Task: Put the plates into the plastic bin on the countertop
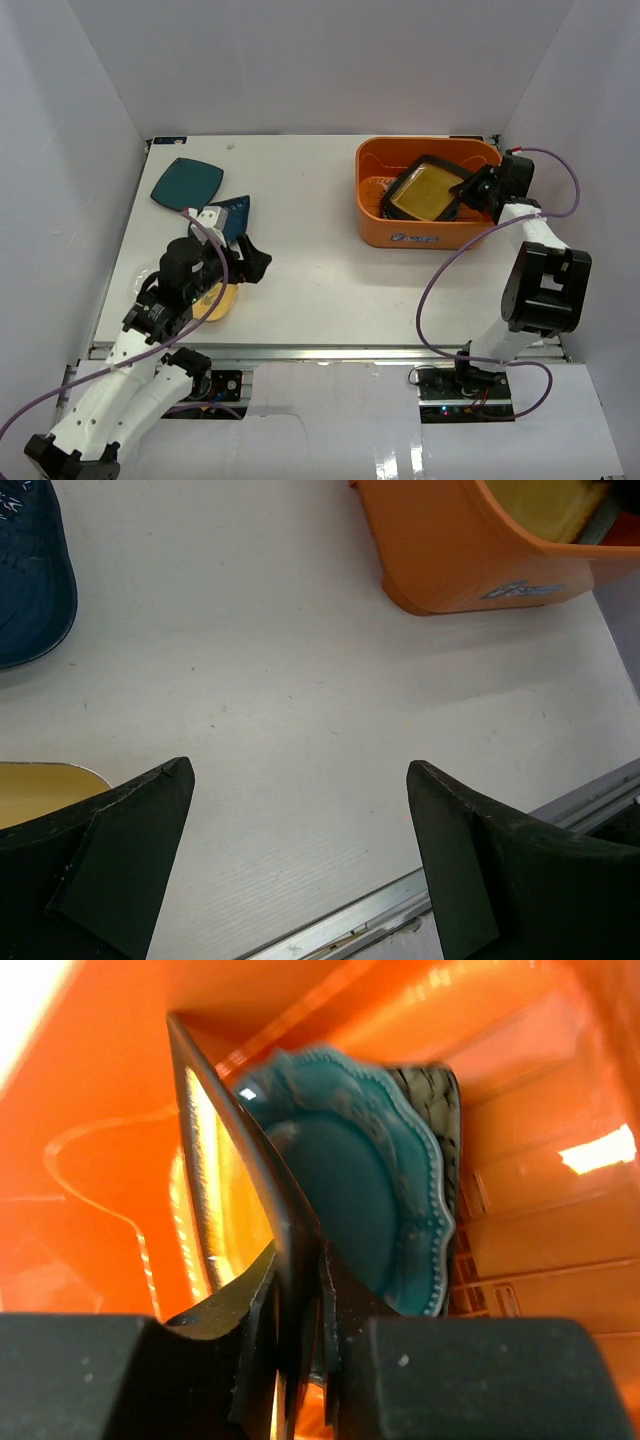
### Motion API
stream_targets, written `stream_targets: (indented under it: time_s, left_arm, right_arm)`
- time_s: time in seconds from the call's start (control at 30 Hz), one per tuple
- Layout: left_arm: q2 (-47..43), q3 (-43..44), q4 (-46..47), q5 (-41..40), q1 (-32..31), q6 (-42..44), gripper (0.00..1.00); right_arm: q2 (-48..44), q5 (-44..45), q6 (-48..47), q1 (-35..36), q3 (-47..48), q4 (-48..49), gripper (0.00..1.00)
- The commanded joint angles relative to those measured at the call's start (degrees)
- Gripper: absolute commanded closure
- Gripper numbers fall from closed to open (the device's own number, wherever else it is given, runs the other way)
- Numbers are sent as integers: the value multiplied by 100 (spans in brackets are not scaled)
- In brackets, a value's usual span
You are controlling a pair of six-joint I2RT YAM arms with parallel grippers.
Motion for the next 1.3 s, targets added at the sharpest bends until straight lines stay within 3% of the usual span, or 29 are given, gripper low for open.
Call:
stream_targets:
  time_s: [0.0,0.07,0.17,0.2,0.23,0.27,0.37,0.43,0.63,0.77,0.9,1.0,1.13,1.27]
  left_arm:
    - [180,282,52,-129,-26,33,2]
    - [276,387,78,-190,-26,-11,2]
    - [374,484,96,-296,-26,-134,2]
    - [469,554,96,-600,-26,-212,2]
    - [540,589,96,-699,-26,-248,2]
    - [602,633,96,-813,-26,-283,2]
    - [1067,792,105,-1235,-26,-345,2]
    - [1522,966,70,-1289,-26,-371,2]
    - [2131,1108,253,-1799,271,-670,2]
    - [2622,1292,324,-1666,782,-749,2]
    - [3159,1258,456,-1344,1607,-801,3]
    - [3414,1074,728,-712,2816,-986,7]
    - [3572,1020,1036,-1067,3234,-1066,12]
    - [4318,1345,1045,-1130,3419,-935,17]
  right_arm:
    - [255,-87,-292,5,491,6,83]
    - [361,-158,-345,5,597,-215,80]
    - [546,-263,-442,5,737,-433,64]
    - [581,-263,-477,13,798,-478,45]
    - [581,-237,-538,5,843,-557,36]
    - [555,-106,-565,5,878,-679,20]
    - [187,87,-539,48,835,-628,4]
    - [-191,421,-530,119,799,-549,10]
    - [-1271,1660,-434,304,581,-524,10]
    - [-2256,1338,14,514,-717,583,10]
    - [-2837,1029,-55,971,-1090,822,10]
    - [-3178,967,-196,1568,-1326,954,6]
    - [-3496,801,-275,2340,-1547,1068,0]
    - [-3838,852,-118,3263,-1951,1445,16]
